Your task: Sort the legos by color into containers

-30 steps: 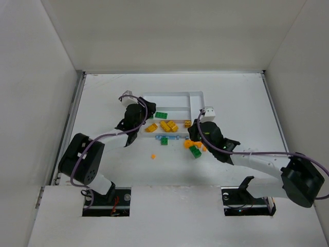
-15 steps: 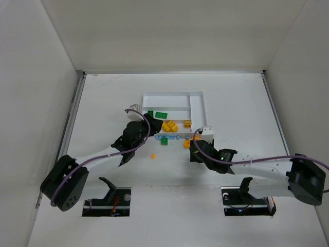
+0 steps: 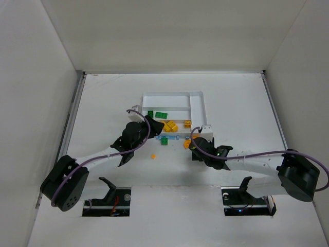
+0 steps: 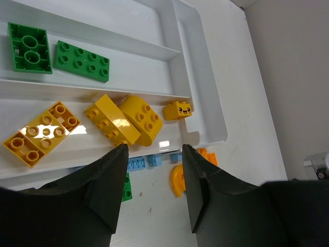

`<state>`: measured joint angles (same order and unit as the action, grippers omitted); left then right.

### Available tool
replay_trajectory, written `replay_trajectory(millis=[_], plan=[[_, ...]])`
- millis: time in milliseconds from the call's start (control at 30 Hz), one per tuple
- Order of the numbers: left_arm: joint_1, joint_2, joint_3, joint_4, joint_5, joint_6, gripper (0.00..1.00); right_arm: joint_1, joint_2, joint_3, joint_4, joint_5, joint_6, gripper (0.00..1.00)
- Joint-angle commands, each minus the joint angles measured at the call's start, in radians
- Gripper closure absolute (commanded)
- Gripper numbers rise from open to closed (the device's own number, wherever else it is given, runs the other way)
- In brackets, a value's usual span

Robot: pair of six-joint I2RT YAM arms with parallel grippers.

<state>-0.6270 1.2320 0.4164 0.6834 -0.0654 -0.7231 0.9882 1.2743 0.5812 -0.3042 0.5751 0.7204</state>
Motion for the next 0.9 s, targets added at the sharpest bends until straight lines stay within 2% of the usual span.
replay_trajectory(millis=[0,333,433,567,867], plan=[[-0.006,-0.002,0.002,0.038,0.026,-0.002,0.57,-0.022,0.013,0.043,0.059,-0.012,-0.045,0.39],[-0.012,0.0,0.012,0.013,0.041,-0.002,0.57,-0.078,0.016,0.003,0.18,-0.107,-0.093,0.54],[-0.023,-0.019,0.019,-0.005,0.041,-0.002,0.57,-0.082,0.017,0.005,0.18,-0.124,-0.095,0.53],[-0.035,-0.046,0.022,-0.042,0.041,-0.002,0.57,-0.082,0.022,0.003,0.185,-0.126,-0.096,0.46],[-0.047,-0.112,-0.004,-0.081,0.041,-0.019,0.57,-0.093,0.043,0.014,0.185,-0.13,-0.098,0.46]])
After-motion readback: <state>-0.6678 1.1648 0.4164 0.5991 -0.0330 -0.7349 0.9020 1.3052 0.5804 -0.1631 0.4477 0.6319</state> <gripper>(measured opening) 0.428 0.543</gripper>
